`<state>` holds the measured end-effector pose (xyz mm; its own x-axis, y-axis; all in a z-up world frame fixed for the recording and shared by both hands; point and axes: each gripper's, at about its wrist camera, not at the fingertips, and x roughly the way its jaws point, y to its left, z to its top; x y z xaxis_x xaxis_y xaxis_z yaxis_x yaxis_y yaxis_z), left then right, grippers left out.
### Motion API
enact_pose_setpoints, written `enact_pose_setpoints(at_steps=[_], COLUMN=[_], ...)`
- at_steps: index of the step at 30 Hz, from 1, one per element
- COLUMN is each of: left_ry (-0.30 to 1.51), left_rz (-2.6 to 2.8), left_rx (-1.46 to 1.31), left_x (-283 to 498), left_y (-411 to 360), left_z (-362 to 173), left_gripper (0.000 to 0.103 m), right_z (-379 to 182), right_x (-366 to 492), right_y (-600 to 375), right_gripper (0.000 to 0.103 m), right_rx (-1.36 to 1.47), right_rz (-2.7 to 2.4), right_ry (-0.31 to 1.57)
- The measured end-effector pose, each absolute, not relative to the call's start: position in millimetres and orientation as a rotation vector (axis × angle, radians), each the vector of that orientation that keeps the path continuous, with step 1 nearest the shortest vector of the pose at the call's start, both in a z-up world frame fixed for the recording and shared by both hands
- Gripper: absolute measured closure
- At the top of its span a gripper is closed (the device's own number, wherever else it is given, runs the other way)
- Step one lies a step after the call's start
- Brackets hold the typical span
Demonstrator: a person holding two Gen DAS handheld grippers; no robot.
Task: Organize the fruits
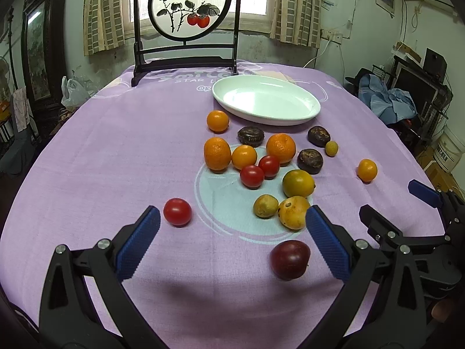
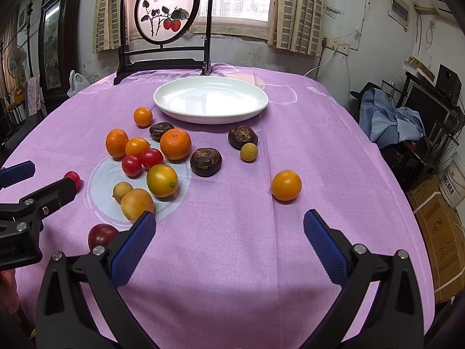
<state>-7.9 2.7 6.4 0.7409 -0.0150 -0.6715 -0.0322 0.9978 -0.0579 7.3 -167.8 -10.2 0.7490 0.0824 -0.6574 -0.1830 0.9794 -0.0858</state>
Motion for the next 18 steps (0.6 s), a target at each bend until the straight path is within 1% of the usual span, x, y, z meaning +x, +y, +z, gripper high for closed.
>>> enact_pose_setpoints(at_steps=[18], left_ry=[0.733], left_rz=[0.011], left_rx=[-0.065], left_x=[-10.1], left_y=[-0.7], left_z=[3.0], left_gripper=[0.002], right_z=[-11.3], right_x=[6.2], right_y=[-168.8], right_gripper=[0.001], right_rx=[-0.148], right_rz=[0.146], right_ry=[0.714])
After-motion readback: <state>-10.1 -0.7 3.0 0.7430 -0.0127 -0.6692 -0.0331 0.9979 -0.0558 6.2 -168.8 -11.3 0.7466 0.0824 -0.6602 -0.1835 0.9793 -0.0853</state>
